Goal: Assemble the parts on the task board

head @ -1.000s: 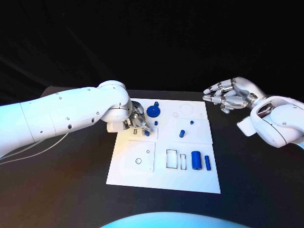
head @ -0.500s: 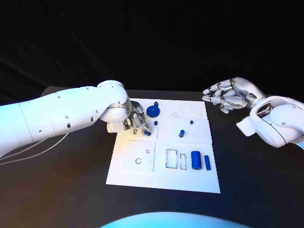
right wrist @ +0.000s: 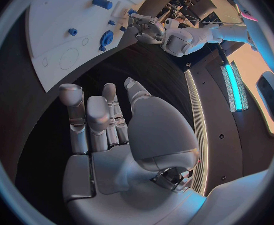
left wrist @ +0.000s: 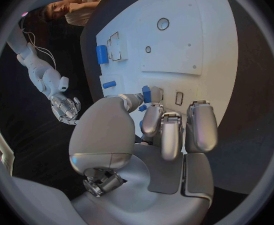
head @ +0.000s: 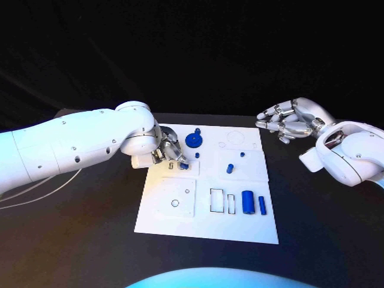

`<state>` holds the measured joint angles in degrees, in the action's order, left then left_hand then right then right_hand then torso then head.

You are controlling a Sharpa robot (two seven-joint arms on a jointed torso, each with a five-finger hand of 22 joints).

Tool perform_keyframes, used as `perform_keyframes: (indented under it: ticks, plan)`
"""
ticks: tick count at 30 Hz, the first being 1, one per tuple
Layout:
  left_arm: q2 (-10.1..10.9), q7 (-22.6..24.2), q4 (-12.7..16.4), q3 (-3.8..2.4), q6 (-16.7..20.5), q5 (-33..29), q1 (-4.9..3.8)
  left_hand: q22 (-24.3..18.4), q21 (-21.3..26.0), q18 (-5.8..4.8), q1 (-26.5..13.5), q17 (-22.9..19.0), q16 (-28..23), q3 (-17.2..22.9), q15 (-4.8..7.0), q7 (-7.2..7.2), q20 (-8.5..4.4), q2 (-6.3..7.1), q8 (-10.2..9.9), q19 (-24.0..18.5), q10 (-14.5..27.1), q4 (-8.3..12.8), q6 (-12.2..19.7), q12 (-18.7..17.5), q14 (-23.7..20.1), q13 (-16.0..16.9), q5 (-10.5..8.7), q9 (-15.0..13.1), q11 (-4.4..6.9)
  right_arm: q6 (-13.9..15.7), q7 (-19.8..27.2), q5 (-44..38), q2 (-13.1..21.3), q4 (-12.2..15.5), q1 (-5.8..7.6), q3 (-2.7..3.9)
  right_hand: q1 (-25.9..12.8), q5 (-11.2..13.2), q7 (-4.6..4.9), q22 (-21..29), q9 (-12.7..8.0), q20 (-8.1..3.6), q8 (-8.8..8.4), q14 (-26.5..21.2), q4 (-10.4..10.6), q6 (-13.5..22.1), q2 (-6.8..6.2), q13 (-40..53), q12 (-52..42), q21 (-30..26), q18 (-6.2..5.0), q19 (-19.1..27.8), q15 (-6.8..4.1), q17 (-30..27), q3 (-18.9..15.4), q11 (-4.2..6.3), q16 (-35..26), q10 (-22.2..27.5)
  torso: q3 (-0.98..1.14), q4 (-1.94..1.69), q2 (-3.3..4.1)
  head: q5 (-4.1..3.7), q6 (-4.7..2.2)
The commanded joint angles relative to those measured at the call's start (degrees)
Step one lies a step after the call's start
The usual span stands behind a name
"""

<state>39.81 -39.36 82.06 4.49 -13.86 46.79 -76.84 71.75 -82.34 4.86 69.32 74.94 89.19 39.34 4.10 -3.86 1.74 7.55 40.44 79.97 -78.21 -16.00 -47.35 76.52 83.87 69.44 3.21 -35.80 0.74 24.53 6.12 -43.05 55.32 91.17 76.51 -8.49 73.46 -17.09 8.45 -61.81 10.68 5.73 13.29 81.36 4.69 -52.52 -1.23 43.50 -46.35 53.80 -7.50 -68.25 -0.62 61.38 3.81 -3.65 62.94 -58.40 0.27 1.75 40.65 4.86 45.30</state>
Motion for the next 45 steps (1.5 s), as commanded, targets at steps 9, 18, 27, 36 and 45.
perform_keyframes:
  ticks: [9, 18, 27, 36, 45]
  plan:
    - [1.93, 4.76, 3.82, 0.21, 7.66, 11.38, 0.33, 0.3, -0.33, -1.1, -1.2, 14.07, 0.21, 11.36, 0.16, 0.51, -0.21, 1.63, 0.68, 0.38, -0.77, 12.83, -1.02, -0.18, 5.82, -0.13, 0.05, -0.6, 0.21, 0.04, 0.18, -0.47, 0.2, -0.1, -0.03, 0.02, -0.45, -0.44, 0.04, 0.13, -0.09, -0.02, 0.27, -0.06, 0.45, 0.37, 0.1, -0.15, 0.32, -0.36, -0.81, -0.04, 0.09, -0.04, -0.06, 0.0, -0.41, -0.31, 0.0, -0.07, -0.07, 0.28, 0.22]
    - [1.67, 5.55, 4.29, 0.53, 10.67, 17.35, 1.29, 0.67, -0.49, -1.17, -1.28, 14.06, 0.2, 11.4, 0.23, 0.62, -0.26, 1.85, 0.74, 0.58, -0.83, 13.03, -1.23, -0.31, 5.82, -0.31, 0.06, -0.67, 0.31, 0.3, 0.04, -0.47, 0.13, -0.22, -0.03, 0.02, -0.53, -0.58, 0.02, -0.25, -0.1, -0.03, 0.32, 0.13, 0.56, 0.37, 0.16, -0.23, 0.28, 0.13, -0.69, -0.45, 0.07, 0.39, -0.07, 0.02, -0.05, -0.38, -0.01, 0.02, 0.02, 0.44, 0.43]
    - [1.28, 5.05, 4.04, 0.6, 9.51, 19.81, 2.16, 0.87, -0.57, -1.21, -1.41, 14.05, 0.2, 11.42, 0.26, 0.68, -0.28, 1.93, 0.77, 0.69, -0.8, 13.05, -1.36, -0.48, 5.82, -0.57, 0.06, -0.7, 0.36, 0.29, 0.19, -0.47, 0.16, -0.14, -0.04, 0.02, -0.53, -0.58, 0.02, -0.25, -0.1, -0.03, 0.32, 0.13, 0.56, 0.37, 0.16, -0.23, 0.28, 0.13, -0.69, -0.45, 0.07, 0.39, -0.07, 0.02, -0.05, -0.38, 0.03, -0.04, 0.0, 0.34, 0.56]
    - [1.39, 4.07, 3.86, 0.62, 7.08, 20.04, 2.51, 0.97, -0.61, -1.23, -1.55, 14.04, 0.19, 11.46, 0.27, 0.71, -0.29, 1.89, 0.77, 0.74, -0.71, 12.97, -1.43, -0.69, 5.81, -0.88, 0.06, -0.72, 0.39, 0.18, 0.27, -0.47, 0.15, -0.03, -0.04, 0.02, -0.51, -0.7, -0.02, -0.22, -0.12, -0.04, 0.36, 0.2, 0.58, 0.36, 0.17, -0.29, 0.23, 0.08, -0.7, -0.53, 0.04, 0.33, -0.06, 0.06, -0.13, -0.47, 0.01, 0.05, 0.05, 0.55, 0.71]
    - [1.53, 3.58, 3.83, 0.64, 5.43, 18.99, 2.57, 1.06, -0.65, -1.25, -1.8, 14.04, 0.19, 11.41, 0.29, 0.77, -0.3, 2.04, 0.77, 0.79, -0.68, 12.91, -1.49, -0.85, 5.81, -1.09, 0.04, -0.75, 0.41, 0.19, 0.3, -0.47, 0.06, -0.02, -0.04, 0.02, -0.43, -1.14, -0.05, -0.14, -0.15, -0.08, 0.43, 0.3, 0.61, 0.35, 0.21, -0.44, 0.22, -0.04, -0.7, -0.65, 0.0, 0.33, 0.01, 0.1, -0.21, -0.52, 0.0, -0.08, -0.04, 0.51, 1.02]
